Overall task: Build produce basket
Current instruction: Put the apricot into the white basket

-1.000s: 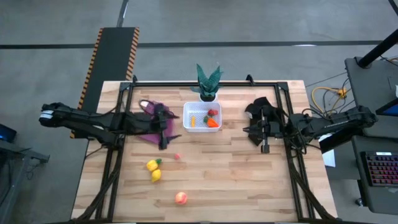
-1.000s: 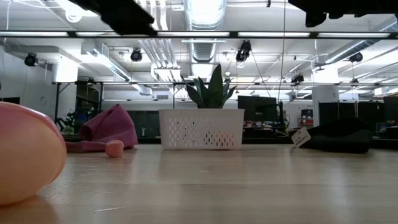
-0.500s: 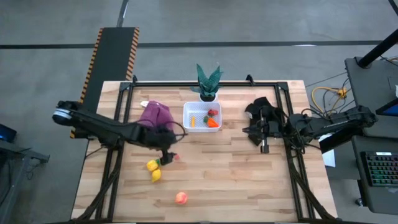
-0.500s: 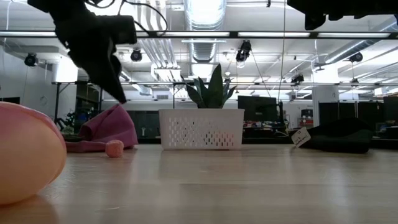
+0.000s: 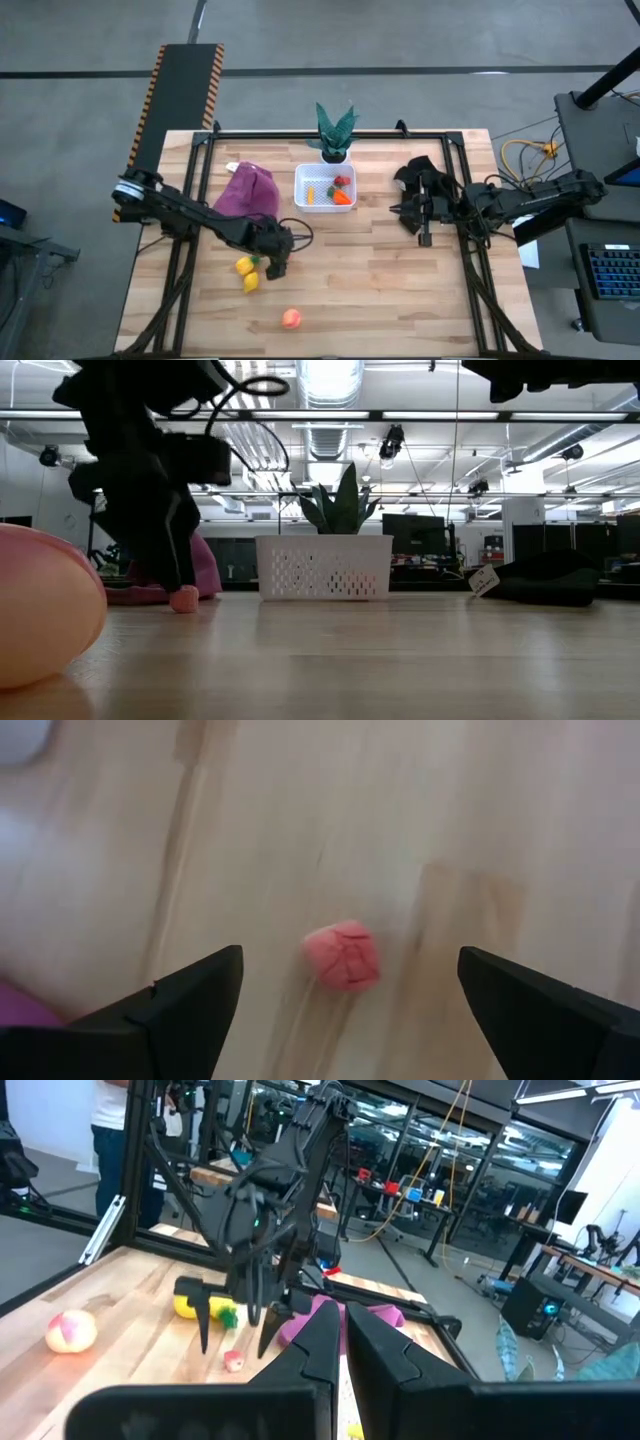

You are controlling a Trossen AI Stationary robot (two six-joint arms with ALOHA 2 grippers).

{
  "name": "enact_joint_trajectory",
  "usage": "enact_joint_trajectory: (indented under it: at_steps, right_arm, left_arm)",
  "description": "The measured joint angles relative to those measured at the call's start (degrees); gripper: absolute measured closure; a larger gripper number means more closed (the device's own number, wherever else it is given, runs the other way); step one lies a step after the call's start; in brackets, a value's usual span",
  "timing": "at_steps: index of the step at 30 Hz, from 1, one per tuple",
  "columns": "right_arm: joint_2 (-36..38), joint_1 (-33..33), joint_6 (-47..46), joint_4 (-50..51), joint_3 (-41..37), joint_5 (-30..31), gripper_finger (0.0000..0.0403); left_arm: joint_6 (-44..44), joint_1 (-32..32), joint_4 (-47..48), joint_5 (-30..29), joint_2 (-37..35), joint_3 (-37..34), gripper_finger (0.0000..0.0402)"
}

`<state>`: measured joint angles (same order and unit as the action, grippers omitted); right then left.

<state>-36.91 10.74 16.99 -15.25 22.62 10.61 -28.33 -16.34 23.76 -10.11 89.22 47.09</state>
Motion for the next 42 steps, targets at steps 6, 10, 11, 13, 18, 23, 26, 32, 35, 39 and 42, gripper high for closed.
enact_joint_trajectory:
  at_steps: [6, 10, 11, 13, 18, 23, 26, 32, 35, 39, 42]
  right_arm:
    - [0.0, 0.0, 0.5, 0.0, 0.1, 0.0, 0.039]
    - [0.0, 0.0, 0.9, 0.0, 0.1, 0.0, 0.039]
    - [0.0, 0.0, 0.9, 0.0, 0.1, 0.0, 0.039]
    - [0.0, 0.0, 0.8, 0.0, 0.1, 0.0, 0.039]
    - [0.0, 0.0, 0.9, 0.0, 0.2, 0.0, 0.039]
    - [0.0, 0.0, 1.0, 0.0, 0.2, 0.0, 0.039]
    - [0.0, 0.0, 1.0, 0.0, 0.2, 0.0, 0.039]
    - [0.0, 0.0, 1.0, 0.0, 0.2, 0.0, 0.039]
    - [0.0, 0.0, 1.0, 0.0, 0.2, 0.0, 0.039]
    - [0.0, 0.0, 1.0, 0.0, 0.2, 0.0, 0.039]
    - [0.0, 0.0, 1.0, 0.0, 0.2, 0.0, 0.039]
  left_arm:
    - [0.0, 0.0, -0.3, -0.3, 2.8, 0.0, 0.0047]
    - [0.1, 0.1, -1.1, -0.8, 3.4, -0.1, 0.0047]
    - [0.1, 0.1, -1.2, -0.8, 3.4, -0.1, 0.0048]
    - [0.1, 0.1, -2.0, -0.8, 3.3, -0.2, 0.0053]
    - [0.1, 0.1, -2.9, -0.7, 2.8, -0.4, 0.0085]
    - [0.2, 0.1, -2.8, -0.7, 3.0, -0.7, 0.0133]
    - [0.2, 0.1, -3.0, -0.7, 3.1, -0.7, 0.0162]
    - [0.5, 0.1, -2.8, -1.0, 3.1, -0.7, 0.0227]
    - [2.1, 0.1, -2.8, -1.3, 3.1, -0.7, 0.0264]
    - [3.5, 0.2, -2.8, -2.4, 3.1, -0.9, 0.0311]
    - [4.9, 0.2, -2.8, -2.4, 3.1, -0.9, 0.0341]
